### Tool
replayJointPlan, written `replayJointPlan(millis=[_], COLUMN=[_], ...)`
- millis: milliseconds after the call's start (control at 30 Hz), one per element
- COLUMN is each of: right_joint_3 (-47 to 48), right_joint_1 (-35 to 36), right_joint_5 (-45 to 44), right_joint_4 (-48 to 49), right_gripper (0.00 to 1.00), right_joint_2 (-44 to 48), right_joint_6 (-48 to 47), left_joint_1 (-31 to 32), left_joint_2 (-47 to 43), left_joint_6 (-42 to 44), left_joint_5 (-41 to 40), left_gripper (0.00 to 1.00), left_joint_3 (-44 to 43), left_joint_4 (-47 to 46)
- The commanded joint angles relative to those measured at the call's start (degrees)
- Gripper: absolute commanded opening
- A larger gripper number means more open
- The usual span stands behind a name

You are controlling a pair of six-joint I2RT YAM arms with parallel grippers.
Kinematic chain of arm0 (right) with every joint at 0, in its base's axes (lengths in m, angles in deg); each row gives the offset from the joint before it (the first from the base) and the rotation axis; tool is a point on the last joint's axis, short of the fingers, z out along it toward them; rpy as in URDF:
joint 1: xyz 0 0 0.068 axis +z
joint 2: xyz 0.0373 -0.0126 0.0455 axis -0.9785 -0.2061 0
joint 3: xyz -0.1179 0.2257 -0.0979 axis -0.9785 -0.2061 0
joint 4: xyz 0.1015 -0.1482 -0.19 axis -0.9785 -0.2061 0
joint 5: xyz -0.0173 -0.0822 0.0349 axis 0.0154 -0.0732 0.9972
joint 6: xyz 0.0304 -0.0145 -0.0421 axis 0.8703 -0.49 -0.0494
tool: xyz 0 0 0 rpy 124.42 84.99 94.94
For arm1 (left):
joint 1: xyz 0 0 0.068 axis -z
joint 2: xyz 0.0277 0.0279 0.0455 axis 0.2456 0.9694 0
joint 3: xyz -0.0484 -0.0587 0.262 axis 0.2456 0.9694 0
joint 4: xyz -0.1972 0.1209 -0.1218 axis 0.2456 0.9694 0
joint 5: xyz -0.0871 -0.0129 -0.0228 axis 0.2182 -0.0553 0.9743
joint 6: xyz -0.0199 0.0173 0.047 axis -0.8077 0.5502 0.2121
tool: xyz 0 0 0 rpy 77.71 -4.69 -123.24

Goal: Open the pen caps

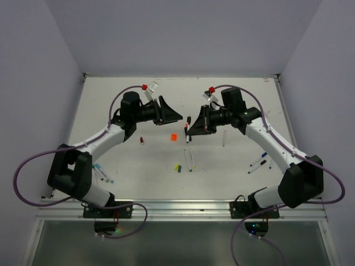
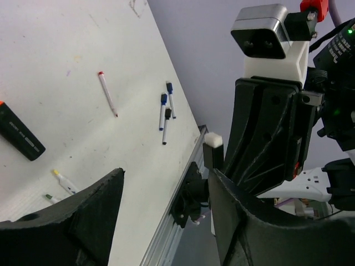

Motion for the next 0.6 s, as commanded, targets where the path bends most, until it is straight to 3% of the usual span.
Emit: replayJointPlan(millis=[0, 233, 433, 567], right_joint_3=[1.8, 0.9, -1.1, -1.8], right_joint_1=[1.1, 2.4, 2.5, 2.5], right_joint_5=[6.8, 8.4, 9.0, 9.7], right_joint_4=[3.8, 7.6, 12.0, 15.4], right_gripper=[0.0, 0.0, 0.0, 0.0], right_joint_2=[-0.1, -0.9, -1.0, -1.3], right_joint_6=[-0.8, 2.1, 5.1, 6.9], left_joint_1=[0.8, 1.7, 1.9, 2.0], left_joint_2=[1.5, 2.5, 1.9, 1.7], left_joint_6=[-2.6, -7.4, -11.8, -14.8], left_joint_5=[3.6, 5.7, 8.1, 10.0], left_gripper=[0.66, 0.68, 0.54, 0.51], left_joint_3=[-4.4, -3.5, -0.8, 1.0], left_joint_4=[-6.7, -15.0, -22.7, -27.2])
